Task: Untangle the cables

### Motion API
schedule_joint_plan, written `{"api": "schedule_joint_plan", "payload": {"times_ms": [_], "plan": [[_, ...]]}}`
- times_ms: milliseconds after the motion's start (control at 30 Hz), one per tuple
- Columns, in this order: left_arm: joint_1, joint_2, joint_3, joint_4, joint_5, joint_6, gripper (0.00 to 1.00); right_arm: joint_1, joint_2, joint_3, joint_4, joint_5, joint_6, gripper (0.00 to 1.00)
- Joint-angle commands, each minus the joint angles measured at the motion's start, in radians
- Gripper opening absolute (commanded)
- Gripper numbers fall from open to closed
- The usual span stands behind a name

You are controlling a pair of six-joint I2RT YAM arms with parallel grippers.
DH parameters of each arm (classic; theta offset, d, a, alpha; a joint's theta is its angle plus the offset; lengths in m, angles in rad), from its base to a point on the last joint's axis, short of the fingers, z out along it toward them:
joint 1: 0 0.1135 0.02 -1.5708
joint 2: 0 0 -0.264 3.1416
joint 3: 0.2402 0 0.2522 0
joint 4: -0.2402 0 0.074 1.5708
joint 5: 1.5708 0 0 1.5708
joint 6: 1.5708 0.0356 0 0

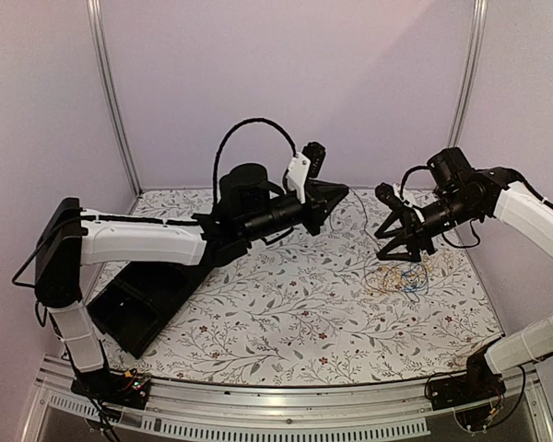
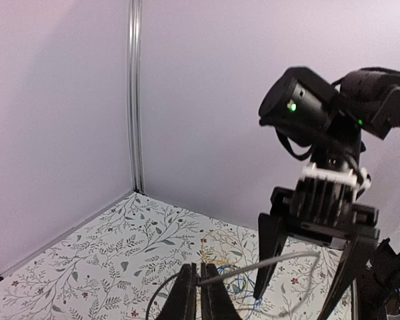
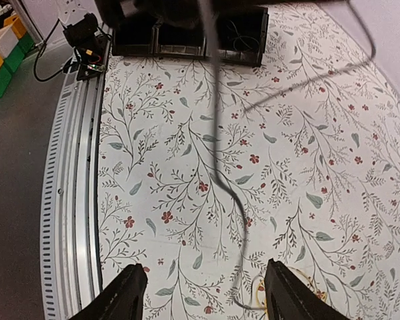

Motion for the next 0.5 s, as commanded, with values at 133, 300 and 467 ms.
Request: {"api": "schedule_joint_plan", "payload": {"times_ms": [133,300,467], "plan": [[0.012,-0.160,-0.026,-0.201,-0.164,-0.019,0.00,0.007,0.148,-0.235,0.401,0.097,0.013,0.70],[0.013,-0.219,-0.020,-0.302,-0.250,-0.019,0.00,0.006,0.289,-0.268,0.512,0.159,0.058,0.68],[0.036,-0.248,0.056,-0.528,-0.332,-0.025,0.00,0.006,0.395,-0.291,0.540,0.292,0.078,0.63]]}}
